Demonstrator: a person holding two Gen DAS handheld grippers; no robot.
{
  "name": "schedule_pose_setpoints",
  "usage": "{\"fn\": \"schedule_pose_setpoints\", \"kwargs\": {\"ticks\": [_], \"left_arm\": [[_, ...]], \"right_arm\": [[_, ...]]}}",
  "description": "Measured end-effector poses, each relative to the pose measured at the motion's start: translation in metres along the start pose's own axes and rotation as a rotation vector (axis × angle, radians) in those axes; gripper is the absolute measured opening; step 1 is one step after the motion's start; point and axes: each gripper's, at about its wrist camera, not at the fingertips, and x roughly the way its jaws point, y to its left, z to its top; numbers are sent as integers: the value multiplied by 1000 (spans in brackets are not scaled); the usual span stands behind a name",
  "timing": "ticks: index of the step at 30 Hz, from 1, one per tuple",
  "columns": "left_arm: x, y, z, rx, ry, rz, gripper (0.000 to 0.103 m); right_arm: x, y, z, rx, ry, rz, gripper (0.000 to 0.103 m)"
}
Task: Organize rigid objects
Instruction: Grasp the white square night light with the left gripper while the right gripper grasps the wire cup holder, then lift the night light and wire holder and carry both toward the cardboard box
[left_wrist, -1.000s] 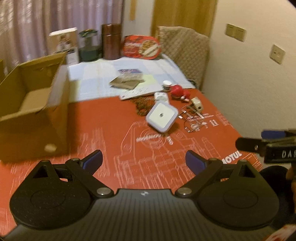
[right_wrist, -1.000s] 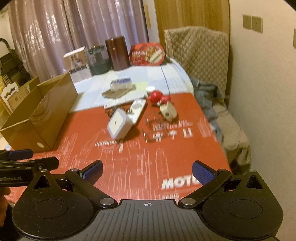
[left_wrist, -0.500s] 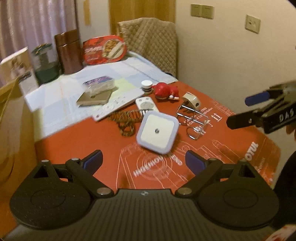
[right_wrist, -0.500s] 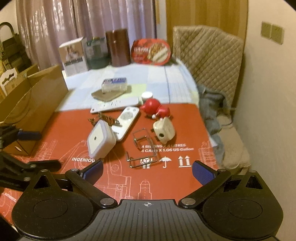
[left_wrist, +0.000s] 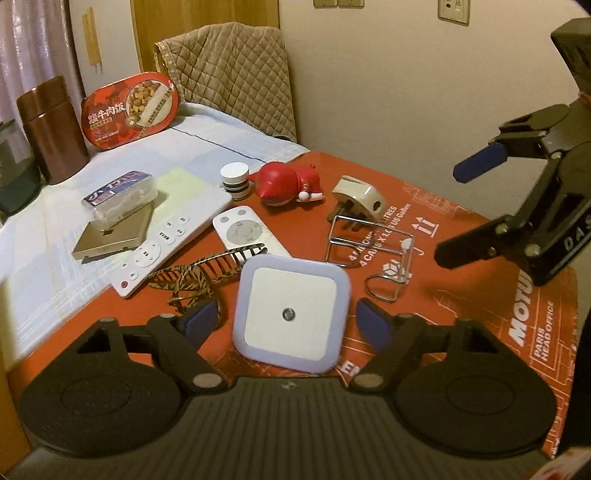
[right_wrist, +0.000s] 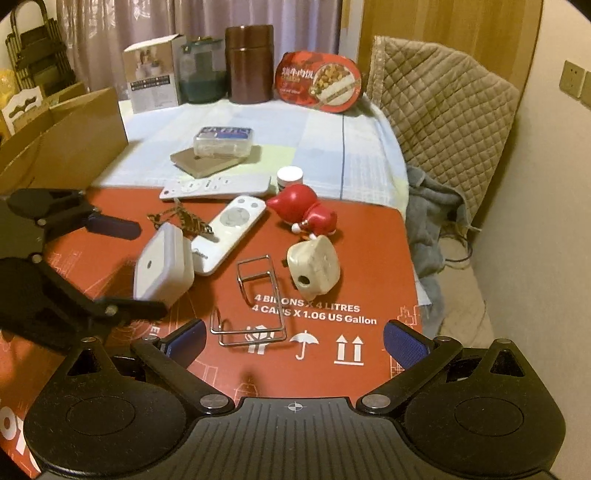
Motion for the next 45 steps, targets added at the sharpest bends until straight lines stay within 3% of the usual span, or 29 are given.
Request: {"fn": "schedule_pose_setpoints", "kwargs": {"ticks": [2, 6, 11, 17, 27, 32, 37, 45], "left_arm": [[5, 2, 0, 3, 12, -8, 63], [-3, 8, -3, -43, 16, 6, 62], [-34, 6, -15, -149, 46, 116, 61], [-68, -1, -43, -219, -3, 198, 61], [-63, 0, -56, -249, -11, 200, 61], [-58, 1, -59, -252, 7, 193, 60], [-57, 0, -57, -257, -5, 176, 65], [-53, 9, -56, -392, -16, 127, 72]], "right_arm": [[5, 0, -1, -8, 13, 9, 99], [13, 5, -3, -34, 21, 28, 98], [23, 15, -4, -39, -15, 64, 92], [42, 24, -6, -61, -31, 59, 82], [57, 34, -3, -106, -54, 37, 69], [63, 35, -3, -124, -39, 21, 51], [60, 35, -2, -111, -46, 28, 51], [53, 46, -3, -110, -49, 39, 51]]}}
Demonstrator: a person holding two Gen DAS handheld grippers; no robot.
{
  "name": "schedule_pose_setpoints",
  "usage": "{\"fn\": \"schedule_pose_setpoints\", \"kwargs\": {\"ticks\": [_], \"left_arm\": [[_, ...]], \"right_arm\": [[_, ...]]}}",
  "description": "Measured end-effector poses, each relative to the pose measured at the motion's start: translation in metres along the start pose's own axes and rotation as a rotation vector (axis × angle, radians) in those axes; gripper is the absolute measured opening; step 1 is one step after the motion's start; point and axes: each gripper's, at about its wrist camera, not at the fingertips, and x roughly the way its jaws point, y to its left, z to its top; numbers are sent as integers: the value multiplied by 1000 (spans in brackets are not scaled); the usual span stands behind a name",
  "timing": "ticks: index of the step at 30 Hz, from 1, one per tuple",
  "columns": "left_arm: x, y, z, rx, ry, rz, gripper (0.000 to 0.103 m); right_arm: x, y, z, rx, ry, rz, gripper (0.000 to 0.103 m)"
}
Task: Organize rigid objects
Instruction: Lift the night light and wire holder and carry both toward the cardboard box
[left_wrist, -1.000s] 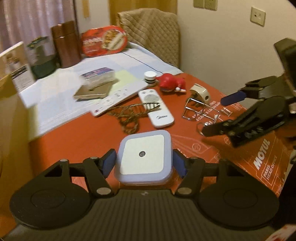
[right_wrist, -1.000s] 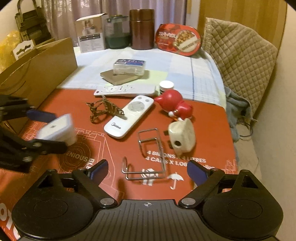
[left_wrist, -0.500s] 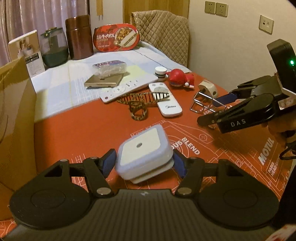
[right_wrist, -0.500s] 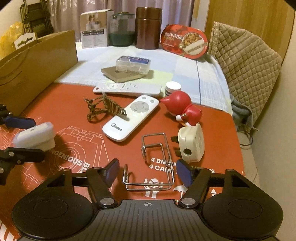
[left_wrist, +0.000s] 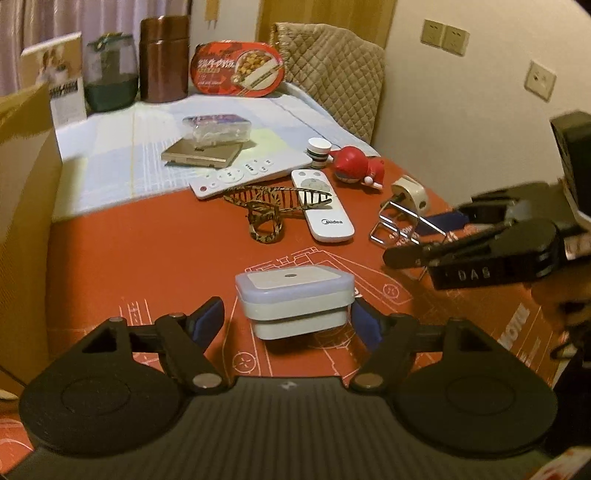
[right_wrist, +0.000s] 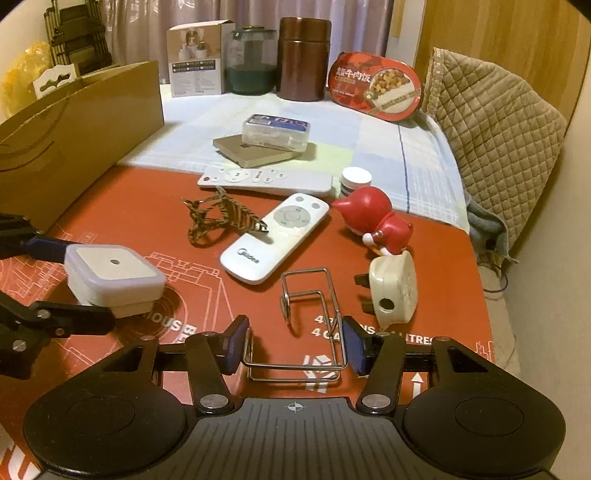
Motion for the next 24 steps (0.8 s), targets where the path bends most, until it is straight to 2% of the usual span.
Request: {"fn": "schedule_pose_setpoints", "kwargs": {"ticks": [9, 11, 13, 17, 20, 24], "left_arm": [[10, -6, 2, -73, -20, 12, 77], [9, -9, 4, -58, -30, 12, 77], [7, -8, 5, -43, -45, 51, 78], [4, 2, 7, -84, -48, 98, 76], [5, 2, 8, -92, -42, 94, 74], [10, -4, 12, -54, -47, 103, 69]], "right_arm": [[2, 3, 4, 15, 12, -15, 51], [1, 3, 6, 21, 11, -15, 51], [0, 3, 7, 27, 9, -16, 51], [-2, 4, 9, 34, 3, -13, 51], [-3, 5, 11, 39, 3, -15, 51], [-4, 8, 12, 39, 2, -15, 51]]}}
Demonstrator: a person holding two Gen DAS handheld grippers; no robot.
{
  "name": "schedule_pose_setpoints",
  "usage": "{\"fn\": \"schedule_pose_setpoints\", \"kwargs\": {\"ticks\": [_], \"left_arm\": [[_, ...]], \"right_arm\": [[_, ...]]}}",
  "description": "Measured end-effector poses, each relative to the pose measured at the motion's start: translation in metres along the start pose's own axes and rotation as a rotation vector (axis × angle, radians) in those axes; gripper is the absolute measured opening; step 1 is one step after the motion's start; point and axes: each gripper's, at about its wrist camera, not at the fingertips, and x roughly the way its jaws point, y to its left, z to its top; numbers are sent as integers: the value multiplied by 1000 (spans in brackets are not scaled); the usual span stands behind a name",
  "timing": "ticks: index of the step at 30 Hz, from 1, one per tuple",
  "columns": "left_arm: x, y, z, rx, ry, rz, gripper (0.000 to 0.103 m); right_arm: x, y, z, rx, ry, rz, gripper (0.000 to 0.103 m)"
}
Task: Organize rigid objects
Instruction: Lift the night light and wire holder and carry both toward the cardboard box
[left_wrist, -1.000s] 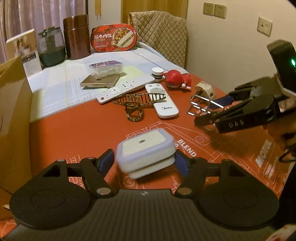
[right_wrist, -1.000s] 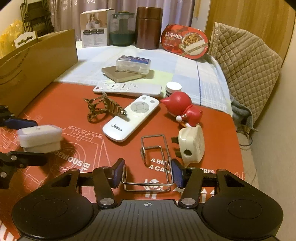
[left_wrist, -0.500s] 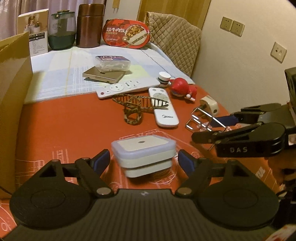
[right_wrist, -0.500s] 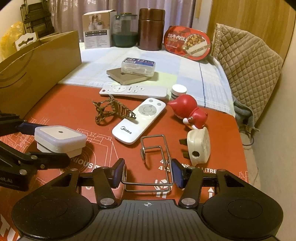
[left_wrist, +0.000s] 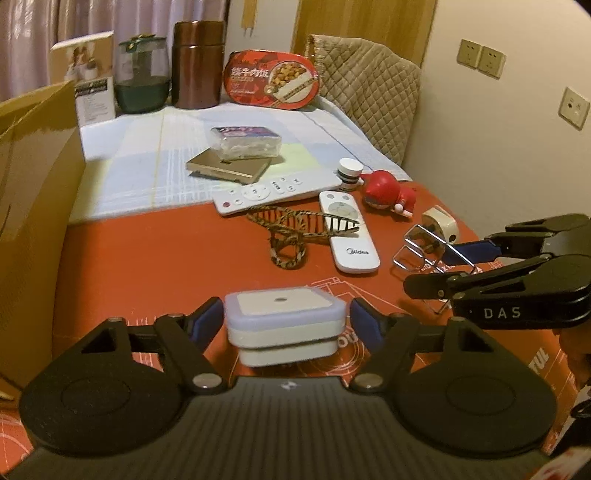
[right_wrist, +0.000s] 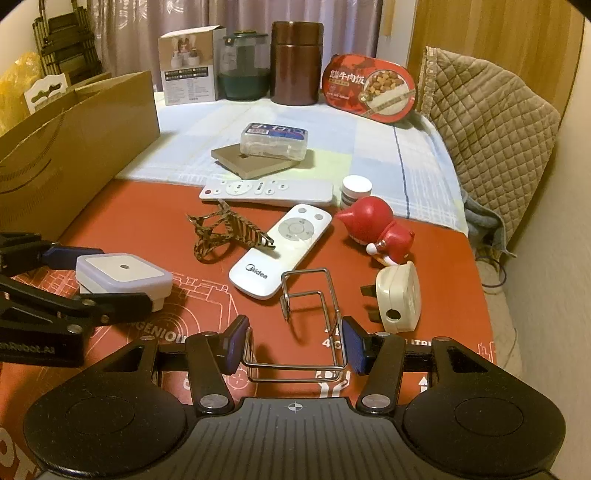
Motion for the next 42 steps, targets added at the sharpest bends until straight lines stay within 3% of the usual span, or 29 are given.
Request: {"fn": "schedule_pose_setpoints", "kwargs": {"ticks": [6, 13, 21, 27, 30, 33, 37, 42], "left_arm": [[1, -1, -1, 60, 11, 29, 64], [-16, 3, -2, 69, 19, 26, 64], [-70, 15, 34, 71, -81, 55, 64], [-143, 60, 71, 51, -160, 166, 64], [-176, 95, 76, 45, -184, 250, 64], [-197, 130, 72, 42, -162, 326, 64], [-208, 174, 64, 8, -122, 371, 64], [-204, 207, 51, -22, -92, 389, 64]], "right_arm": [[-4, 3, 7, 15, 6, -8, 51], [-25, 10, 22, 48, -61, -21, 51], [-67, 22, 54, 125, -225, 15, 51], [-97, 61, 94, 151, -379, 130, 51], [-104, 96, 112, 124, -413, 216, 51], [-100, 133, 128, 102, -392, 315, 51], [-83, 180, 153, 54, -353, 401, 51], [-54, 221, 164, 18, -289, 446, 51]]}}
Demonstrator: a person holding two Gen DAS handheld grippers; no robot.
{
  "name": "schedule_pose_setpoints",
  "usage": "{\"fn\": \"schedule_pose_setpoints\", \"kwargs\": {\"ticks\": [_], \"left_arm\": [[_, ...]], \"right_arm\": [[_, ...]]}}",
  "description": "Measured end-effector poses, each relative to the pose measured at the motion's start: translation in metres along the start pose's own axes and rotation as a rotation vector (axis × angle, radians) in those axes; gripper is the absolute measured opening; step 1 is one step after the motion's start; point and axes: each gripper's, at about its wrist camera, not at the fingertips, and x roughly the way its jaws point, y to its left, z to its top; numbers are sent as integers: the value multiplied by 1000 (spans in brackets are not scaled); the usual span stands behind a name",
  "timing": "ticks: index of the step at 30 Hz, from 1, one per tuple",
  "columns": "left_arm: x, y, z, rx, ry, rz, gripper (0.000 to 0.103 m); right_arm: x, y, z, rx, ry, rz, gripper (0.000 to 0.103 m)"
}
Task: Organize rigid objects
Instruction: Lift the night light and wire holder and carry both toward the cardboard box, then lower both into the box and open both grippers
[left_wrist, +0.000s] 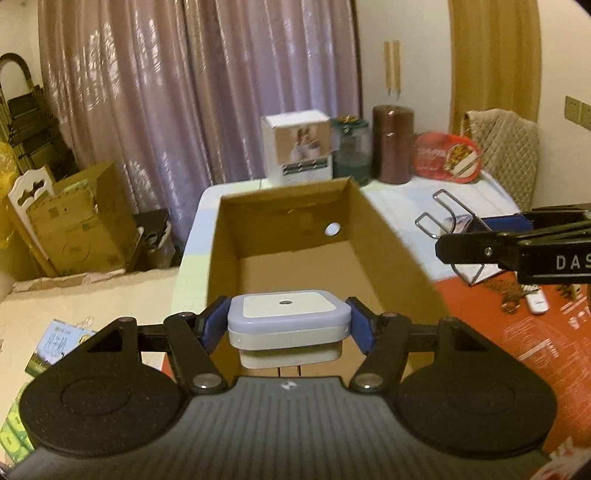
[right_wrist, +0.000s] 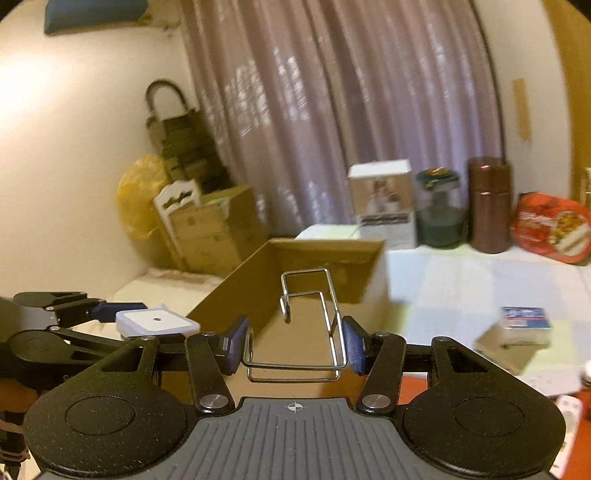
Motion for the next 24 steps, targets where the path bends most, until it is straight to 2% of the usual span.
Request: {"fn": "schedule_pose_setpoints", "kwargs": {"ticks": [4, 13, 14, 24], "left_arm": [[12, 9, -13, -12, 19, -13, 64], [29, 16, -20, -22, 28, -27, 66], [28, 16, -21, -16, 27, -18, 69], [6, 26, -27, -85, 0, 5, 69]], "right_arm": [[21, 5, -9, 13, 51, 20, 51], [43, 4, -15, 26, 118, -3, 51], [45, 4, -16, 23, 124, -6, 51], [47, 4, -24, -3, 155, -19, 51]]}}
